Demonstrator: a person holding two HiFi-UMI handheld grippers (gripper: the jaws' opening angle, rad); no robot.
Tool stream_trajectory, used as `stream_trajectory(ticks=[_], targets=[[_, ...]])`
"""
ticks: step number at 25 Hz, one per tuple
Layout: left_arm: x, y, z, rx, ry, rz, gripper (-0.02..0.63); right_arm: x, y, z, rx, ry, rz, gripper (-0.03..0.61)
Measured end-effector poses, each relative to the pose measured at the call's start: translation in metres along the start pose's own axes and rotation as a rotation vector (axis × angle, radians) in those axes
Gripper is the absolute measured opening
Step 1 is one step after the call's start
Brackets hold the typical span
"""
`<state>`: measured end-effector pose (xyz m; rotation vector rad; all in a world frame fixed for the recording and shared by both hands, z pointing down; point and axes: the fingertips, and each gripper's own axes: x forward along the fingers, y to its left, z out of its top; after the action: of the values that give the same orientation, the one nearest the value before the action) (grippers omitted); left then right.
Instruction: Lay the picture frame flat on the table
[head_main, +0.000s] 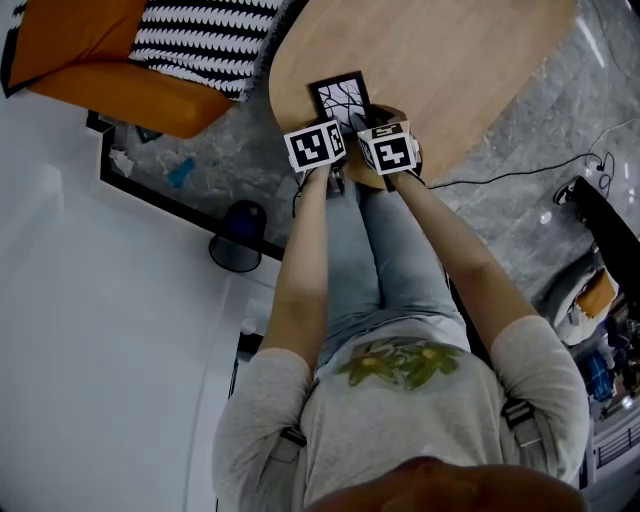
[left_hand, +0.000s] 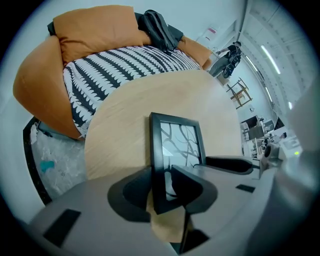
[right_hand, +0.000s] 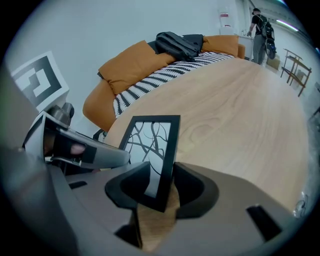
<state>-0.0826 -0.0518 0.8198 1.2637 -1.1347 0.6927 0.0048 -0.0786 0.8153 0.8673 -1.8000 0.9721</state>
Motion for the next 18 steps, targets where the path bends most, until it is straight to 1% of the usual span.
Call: stream_trajectory(ticks=[3, 4, 6, 7, 8, 10, 13, 15, 18], targets=[[0.000, -0.001, 0.000, 0.015, 0.002, -0.001, 0.140, 0.000, 0.001, -0.001, -0.002, 0.013, 0.013, 0.161], [0.001, -0.004, 0.000, 0.025, 0.006, -0.009, 0.160, 0.000, 0.001, 0.000, -0.001, 0.018, 0.024, 0.181], [0.001, -0.011, 0.000, 0.046, 0.008, -0.018, 0.227, -0.003, 0.002, 0.002, -0.001, 0.019, 0.039, 0.196], [0.000, -0.012, 0.001, 0.051, 0.002, -0.009, 0.248, -0.005, 0.002, 0.004, -0.001, 0.016, 0.040, 0.196], [-0.002, -0.012, 0.002, 0.053, -0.008, 0.008, 0.256, -0.007, 0.002, 0.005, 0.000, 0.013, 0.039, 0.202], [-0.006, -0.010, 0.003, 0.055, -0.024, 0.032, 0.256, -0.012, 0.002, 0.008, 0.006, 0.006, 0.037, 0.204], [-0.018, -0.009, 0.005, 0.057, -0.040, 0.044, 0.261, -0.024, 0.007, 0.014, 0.018, -0.013, 0.047, 0.204], [-0.030, -0.010, 0.009, 0.063, -0.066, 0.050, 0.259, -0.034, 0.011, 0.019, 0.020, -0.028, 0.058, 0.202], [-0.046, -0.021, 0.012, 0.066, -0.097, 0.013, 0.259, -0.049, 0.018, 0.022, 0.012, -0.040, 0.073, 0.181]])
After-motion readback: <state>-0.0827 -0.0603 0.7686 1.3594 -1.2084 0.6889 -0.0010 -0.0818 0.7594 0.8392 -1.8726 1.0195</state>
